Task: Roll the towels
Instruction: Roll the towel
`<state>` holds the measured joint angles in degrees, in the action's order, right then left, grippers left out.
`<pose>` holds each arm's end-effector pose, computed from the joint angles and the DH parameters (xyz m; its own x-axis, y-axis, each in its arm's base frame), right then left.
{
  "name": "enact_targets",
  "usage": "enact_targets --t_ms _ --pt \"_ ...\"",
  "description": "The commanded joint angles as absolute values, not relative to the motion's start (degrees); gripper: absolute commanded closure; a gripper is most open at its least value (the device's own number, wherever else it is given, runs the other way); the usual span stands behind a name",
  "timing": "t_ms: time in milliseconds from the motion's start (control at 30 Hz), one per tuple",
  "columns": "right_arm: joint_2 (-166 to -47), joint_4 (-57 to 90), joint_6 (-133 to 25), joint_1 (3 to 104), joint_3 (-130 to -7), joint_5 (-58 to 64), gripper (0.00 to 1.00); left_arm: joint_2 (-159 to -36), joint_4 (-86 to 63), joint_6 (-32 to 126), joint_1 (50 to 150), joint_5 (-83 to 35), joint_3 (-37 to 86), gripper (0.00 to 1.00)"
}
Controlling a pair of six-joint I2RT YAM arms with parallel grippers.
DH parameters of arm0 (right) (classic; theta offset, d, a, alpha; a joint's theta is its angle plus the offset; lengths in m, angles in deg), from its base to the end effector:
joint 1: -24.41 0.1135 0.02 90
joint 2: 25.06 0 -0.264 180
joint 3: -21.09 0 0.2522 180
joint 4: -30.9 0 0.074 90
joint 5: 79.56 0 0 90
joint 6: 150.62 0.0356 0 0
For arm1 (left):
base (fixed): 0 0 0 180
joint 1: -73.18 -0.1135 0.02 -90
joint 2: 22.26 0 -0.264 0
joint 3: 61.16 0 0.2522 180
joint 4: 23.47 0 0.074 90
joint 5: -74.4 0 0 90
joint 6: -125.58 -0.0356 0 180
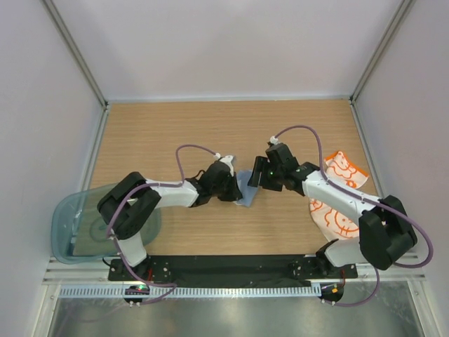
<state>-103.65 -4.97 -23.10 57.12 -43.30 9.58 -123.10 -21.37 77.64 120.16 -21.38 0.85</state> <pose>0.2375 0.1532 0.2264 -0.8458 0.1806 -0.5021 -0.0420 0.9155 0.4000 0.2353 -0.2574 0.1430 -0.8539 -0.0618 -0.5167 0.2792 0.7835 -0.5551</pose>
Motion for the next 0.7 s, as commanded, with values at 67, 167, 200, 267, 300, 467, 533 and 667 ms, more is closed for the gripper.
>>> enact_targets --t_ms 67,167,200,267,300,467,533,667 --pt "-104.86 4.55 -21.59 55.80 -38.73 4.74 0.32 -126.06 -14.73 76.45 118.71 -23.59 2.61 1.00" --pt "-107.32 9.92 -20.89 55.18 -36.53 2.89 0.31 -126.41 -14.55 76.36 118.18 -23.94 2.79 1.00" --pt "-108.02 10.80 -20.98 55.00 -36.52 2.80 0.31 -126.50 -14.55 76.44 117.92 -24.82 2.79 1.00" --pt "-110.57 13.79 -20.89 55.00 -36.26 2.79 0.31 -126.58 -14.46 76.36 117.48 -25.52 2.88 1.00" --pt "-111.45 14.67 -20.80 54.82 -36.26 2.62 0.32 -126.50 -14.37 76.27 117.39 -26.31 2.88 1.00" --pt "-116.81 18.89 -20.71 54.91 -36.53 3.14 0.48 -125.10 -14.81 74.87 117.04 -28.77 2.61 1.00" --pt "-117.26 19.16 -20.89 54.91 -36.35 3.67 0.66 -124.48 -15.07 74.08 117.04 -29.39 2.53 1.00" --pt "-116.91 15.22 -21.24 54.91 -37.49 4.81 0.80 -122.37 -14.29 72.67 117.13 -27.74 2.17 0.96"
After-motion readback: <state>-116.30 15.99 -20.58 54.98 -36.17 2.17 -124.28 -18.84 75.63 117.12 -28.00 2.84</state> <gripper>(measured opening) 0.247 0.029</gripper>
